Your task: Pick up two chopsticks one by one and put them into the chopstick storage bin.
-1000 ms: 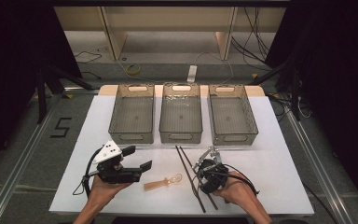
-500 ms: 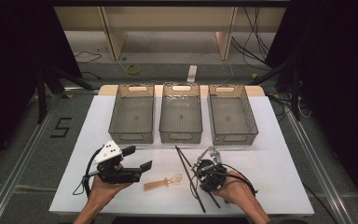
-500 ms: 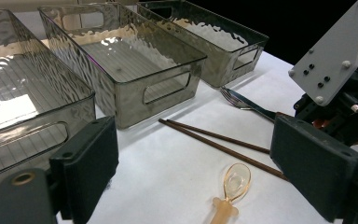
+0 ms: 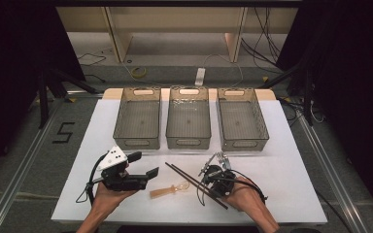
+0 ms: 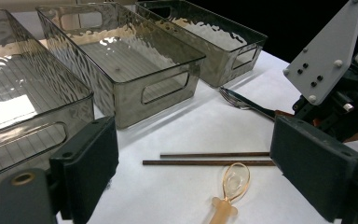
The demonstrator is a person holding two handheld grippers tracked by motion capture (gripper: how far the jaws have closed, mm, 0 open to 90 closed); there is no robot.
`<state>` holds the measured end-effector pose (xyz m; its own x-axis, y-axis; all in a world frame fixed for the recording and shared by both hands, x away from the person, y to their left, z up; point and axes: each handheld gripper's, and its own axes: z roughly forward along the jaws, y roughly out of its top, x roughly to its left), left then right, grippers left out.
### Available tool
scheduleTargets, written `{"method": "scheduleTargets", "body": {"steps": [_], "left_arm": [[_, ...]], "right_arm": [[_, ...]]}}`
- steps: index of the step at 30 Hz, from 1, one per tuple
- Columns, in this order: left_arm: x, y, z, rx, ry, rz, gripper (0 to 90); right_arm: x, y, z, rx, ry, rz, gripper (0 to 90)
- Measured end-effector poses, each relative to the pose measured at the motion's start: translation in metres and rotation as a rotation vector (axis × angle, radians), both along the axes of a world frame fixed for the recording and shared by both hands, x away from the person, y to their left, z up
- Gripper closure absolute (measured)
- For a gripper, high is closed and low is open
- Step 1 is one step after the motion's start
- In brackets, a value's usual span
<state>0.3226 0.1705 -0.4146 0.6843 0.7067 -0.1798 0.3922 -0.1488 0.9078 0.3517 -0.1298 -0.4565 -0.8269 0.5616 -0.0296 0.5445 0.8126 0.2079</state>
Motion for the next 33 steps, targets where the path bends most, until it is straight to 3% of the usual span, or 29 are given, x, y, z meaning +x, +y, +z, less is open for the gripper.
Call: {"method": "scheduleTargets", "body": {"steps": [8, 13, 20, 27, 29, 33], "left_arm": [[0.0, 0.0, 0.0, -0.001, 0.0, 0.0, 14.5], [0.001, 0.0, 0.0, 0.004, 0.004, -0.002, 14.6], [0.002, -0.006, -0.003, 0.042, 0.017, -0.04, 14.6], [0.002, -0.025, -0.006, 0.127, 0.047, -0.152, 15.0], [0.001, -0.034, -0.007, 0.182, 0.037, -0.182, 15.1], [-0.001, -0.048, -0.008, 0.251, 0.004, -0.236, 15.6]], "right_arm": [[-0.001, 0.001, 0.001, 0.01, -0.016, -0.007, 85.3], [0.001, -0.002, 0.01, 0.043, -0.059, -0.007, 85.3], [-0.001, 0.0, 0.021, 0.078, -0.077, 0.047, 85.3], [-0.008, 0.002, 0.032, 0.081, -0.076, 0.143, 85.4], [-0.01, 0.004, 0.035, 0.082, -0.071, 0.16, 85.4], [-0.014, 0.006, 0.041, 0.09, -0.078, 0.186, 85.4]]}}
